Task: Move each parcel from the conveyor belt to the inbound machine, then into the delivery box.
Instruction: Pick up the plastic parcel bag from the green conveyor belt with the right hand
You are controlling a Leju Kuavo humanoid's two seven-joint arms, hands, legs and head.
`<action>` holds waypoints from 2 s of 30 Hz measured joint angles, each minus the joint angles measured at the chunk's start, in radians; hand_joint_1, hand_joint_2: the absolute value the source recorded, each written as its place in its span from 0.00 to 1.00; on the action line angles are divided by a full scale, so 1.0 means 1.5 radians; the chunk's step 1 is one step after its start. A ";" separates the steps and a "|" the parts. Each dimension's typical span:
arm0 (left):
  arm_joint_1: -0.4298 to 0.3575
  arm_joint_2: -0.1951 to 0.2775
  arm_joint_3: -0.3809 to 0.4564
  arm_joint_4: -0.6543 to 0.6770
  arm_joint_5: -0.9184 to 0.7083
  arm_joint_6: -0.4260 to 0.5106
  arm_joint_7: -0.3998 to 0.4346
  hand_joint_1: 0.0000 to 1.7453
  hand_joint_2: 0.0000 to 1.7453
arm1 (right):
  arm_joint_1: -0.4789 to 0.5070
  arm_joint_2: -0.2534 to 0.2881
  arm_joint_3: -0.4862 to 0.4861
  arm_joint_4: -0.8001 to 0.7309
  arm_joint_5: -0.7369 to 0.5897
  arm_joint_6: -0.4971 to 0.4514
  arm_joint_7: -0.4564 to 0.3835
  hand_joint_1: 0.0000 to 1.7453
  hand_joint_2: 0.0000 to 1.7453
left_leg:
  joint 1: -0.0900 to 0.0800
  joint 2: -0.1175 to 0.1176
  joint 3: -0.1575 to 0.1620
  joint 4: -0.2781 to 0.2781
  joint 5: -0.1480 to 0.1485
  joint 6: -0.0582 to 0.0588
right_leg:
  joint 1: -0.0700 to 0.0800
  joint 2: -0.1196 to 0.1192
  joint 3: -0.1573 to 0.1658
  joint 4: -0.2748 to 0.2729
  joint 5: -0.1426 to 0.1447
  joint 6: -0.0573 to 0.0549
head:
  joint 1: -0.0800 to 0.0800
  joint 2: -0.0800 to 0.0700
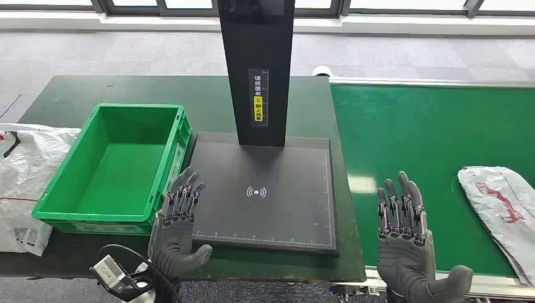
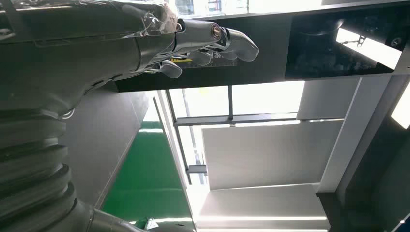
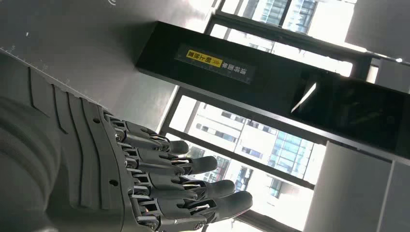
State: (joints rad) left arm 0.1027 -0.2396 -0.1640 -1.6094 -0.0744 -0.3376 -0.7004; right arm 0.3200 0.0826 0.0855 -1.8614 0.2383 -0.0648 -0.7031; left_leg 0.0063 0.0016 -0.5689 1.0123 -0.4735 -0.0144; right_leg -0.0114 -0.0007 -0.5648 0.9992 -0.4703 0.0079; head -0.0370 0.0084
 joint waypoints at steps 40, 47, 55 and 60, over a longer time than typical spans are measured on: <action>-0.026 0.000 -0.010 0.027 0.007 -0.004 0.000 0.00 0.00 | -0.003 0.028 -0.009 0.027 0.053 -0.038 0.001 0.00 1.00 | 0.000 0.000 0.000 0.000 0.000 0.000 | 0.000 0.000 0.000 0.000 0.000 0.000 | 0.000 0.000; -0.021 0.000 -0.010 -0.009 -0.007 0.085 0.000 0.00 0.00 | -0.004 0.059 -0.076 0.039 0.215 -0.067 0.020 0.00 1.00 | 0.000 0.000 0.000 0.000 0.000 0.000 | 0.000 0.000 0.000 0.000 0.000 0.000 | 0.000 0.000; -0.021 -0.003 -0.010 -0.044 -0.058 0.244 0.000 0.00 0.00 | -0.057 0.064 -0.145 0.087 0.396 -0.154 0.154 0.00 1.00 | 0.000 0.001 0.000 0.000 0.000 0.000 | 0.000 0.001 0.000 0.000 0.001 0.000 | 0.000 0.000; -0.020 -0.005 -0.010 -0.050 -0.062 0.256 0.000 0.00 0.00 | -0.108 0.045 -0.173 0.148 0.462 -0.178 0.200 0.00 1.00 | 0.000 0.001 0.000 0.000 0.001 0.001 | 0.000 0.000 0.000 0.000 0.001 0.000 | 0.000 0.000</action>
State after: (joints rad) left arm 0.0728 -0.2478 -0.1795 -1.6847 -0.1674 0.0466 -0.7008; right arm 0.1578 0.1504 -0.1745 -1.6387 0.9309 -0.3317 -0.4034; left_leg 0.0061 0.0028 -0.5687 1.0125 -0.4722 -0.0128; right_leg -0.0115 -0.0003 -0.5645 0.9991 -0.4685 0.0085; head -0.0372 0.0084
